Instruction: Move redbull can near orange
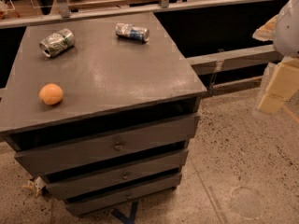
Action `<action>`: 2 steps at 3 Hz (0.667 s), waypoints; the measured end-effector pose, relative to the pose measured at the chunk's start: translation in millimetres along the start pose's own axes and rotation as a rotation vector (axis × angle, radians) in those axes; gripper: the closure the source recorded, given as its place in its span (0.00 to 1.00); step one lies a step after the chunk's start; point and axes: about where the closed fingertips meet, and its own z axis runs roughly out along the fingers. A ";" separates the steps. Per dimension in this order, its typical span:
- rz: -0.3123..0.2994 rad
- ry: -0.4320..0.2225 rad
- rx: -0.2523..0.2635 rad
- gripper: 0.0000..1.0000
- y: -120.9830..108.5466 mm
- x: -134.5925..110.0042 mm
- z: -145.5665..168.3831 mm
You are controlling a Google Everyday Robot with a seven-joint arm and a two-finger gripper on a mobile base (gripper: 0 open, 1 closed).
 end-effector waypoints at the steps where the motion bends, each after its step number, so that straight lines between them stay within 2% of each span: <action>1: 0.000 0.000 0.000 0.00 0.0 0.0 -0.1; 2: 0.049 -0.076 0.024 0.00 -8.5 -6.8 3.2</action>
Offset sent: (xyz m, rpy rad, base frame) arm 0.0319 0.0106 0.0002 0.2400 -0.0926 -0.0846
